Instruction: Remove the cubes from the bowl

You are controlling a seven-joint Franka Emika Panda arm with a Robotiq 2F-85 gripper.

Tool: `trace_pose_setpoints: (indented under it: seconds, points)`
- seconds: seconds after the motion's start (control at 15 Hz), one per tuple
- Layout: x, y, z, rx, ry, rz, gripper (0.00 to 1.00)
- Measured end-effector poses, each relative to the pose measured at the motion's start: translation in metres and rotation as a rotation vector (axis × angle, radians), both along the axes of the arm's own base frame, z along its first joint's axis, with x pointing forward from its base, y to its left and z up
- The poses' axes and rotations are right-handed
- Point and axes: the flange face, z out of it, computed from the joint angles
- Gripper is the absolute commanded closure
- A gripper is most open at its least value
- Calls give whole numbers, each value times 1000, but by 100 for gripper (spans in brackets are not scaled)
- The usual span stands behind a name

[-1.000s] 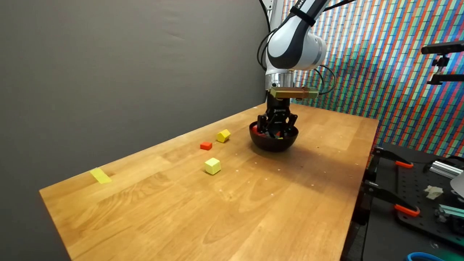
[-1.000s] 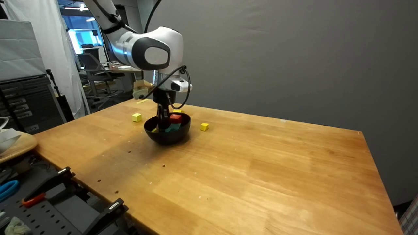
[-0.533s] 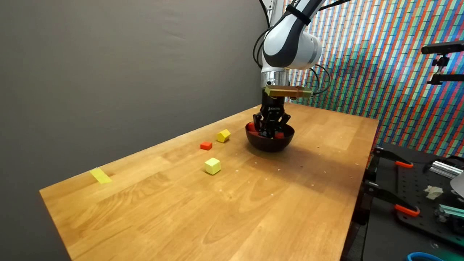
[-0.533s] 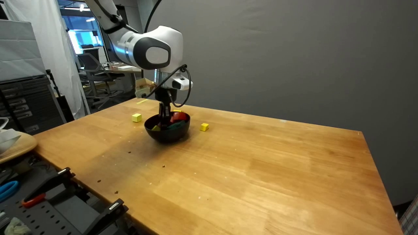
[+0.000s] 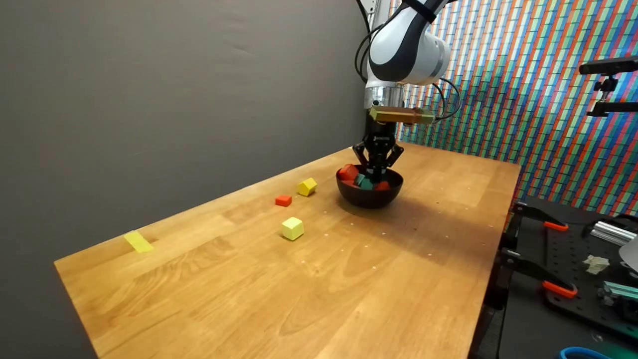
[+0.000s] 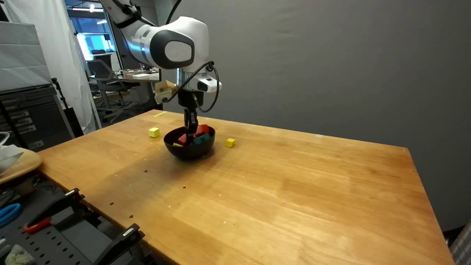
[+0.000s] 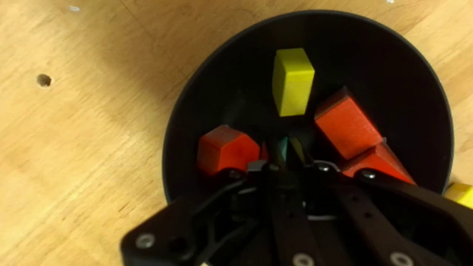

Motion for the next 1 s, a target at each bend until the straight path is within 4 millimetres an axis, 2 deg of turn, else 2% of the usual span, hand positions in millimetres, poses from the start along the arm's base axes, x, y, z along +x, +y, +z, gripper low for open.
trace_pose_setpoints:
  seconds: [0.2,0.33,0.47,0.8,1.0]
  points:
    - [0,0,13,-8,-25,14,31]
    - [0,0,14,-22,-29,37,16]
    - [0,0,12,-39,-26,65,16]
    - [-1,1,-2,-62,-26,97,62]
    - [1,2,-10,-71,-35,114,83]
